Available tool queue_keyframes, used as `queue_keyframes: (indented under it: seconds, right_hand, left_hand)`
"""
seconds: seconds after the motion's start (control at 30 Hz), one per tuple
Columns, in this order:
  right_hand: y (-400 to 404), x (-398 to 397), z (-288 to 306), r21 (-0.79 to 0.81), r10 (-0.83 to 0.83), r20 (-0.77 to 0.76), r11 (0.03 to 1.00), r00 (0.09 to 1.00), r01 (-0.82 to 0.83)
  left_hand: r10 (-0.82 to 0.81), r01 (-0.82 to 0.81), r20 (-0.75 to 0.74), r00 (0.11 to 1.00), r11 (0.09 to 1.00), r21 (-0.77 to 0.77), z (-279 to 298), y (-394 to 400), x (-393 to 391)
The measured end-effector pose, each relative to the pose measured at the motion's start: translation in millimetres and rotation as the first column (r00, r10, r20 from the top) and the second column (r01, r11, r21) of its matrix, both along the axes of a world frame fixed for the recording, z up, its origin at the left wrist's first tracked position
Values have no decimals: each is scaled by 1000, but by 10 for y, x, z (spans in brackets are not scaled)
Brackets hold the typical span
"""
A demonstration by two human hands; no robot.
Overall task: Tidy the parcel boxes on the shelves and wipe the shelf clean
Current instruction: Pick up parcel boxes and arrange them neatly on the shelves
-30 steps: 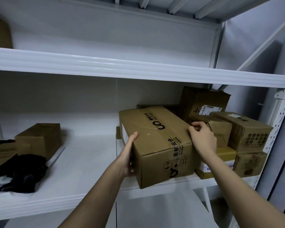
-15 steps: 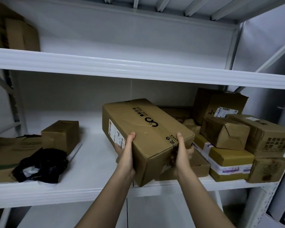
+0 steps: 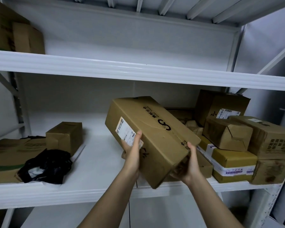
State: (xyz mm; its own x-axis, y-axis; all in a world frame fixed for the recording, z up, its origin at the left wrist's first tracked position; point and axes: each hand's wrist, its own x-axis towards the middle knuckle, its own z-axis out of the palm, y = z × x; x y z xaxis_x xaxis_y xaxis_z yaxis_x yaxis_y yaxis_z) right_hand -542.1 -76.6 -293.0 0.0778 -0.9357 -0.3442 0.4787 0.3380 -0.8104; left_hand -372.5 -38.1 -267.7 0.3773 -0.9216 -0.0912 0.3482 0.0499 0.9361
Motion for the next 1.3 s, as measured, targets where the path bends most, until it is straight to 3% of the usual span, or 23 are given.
queue_keyframes:
  seconds: [0.13, 0.23, 0.4, 0.6, 0.77, 0.9, 1.07, 1.2, 1.3]
  right_hand:
    - [6, -355, 118, 30, 71, -36, 997, 997, -70]
    - [-11, -610, 237, 55, 85, -73, 995, 994, -81]
    - [-49, -706, 412, 78, 101, -198, 993, 975, -87]
    - [-149, -676, 552, -56, 62, -280, 995, 958, -80]
    - [-266, -604, 715, -247, 38, -443, 955, 896, -163]
    - [-279, -510, 978, -286, 89, -561, 912, 823, -293]
    - [-257, -344, 1193, -418, 13, -676, 817, 737, -398]
    - [-254, -237, 1185, -506, -27, -629, 772, 777, -383]
    - [-297, -136, 1096, -604, -9, -466, 734, 885, -311]
  left_hand:
    - [88, -89, -59, 994, 996, -26, 88, -80, 349]
    - [145, -145, -9, 989, 989, -28, 177, -61, 598]
    - [80, -76, 89, 993, 996, -55, 217, -38, 765]
    - [42, -43, 169, 985, 999, 0, 132, -19, 768]
    - [-65, 71, -63, 996, 993, 94, -17, 52, 768]
    - [-32, 69, -196, 980, 980, 185, -163, 45, 790]
    - [-54, 131, -382, 923, 975, 180, -326, 58, 832]
    - [-58, 146, -410, 910, 972, 185, -346, 62, 940]
    - [-69, 171, -459, 886, 968, 184, -353, 97, 1009]
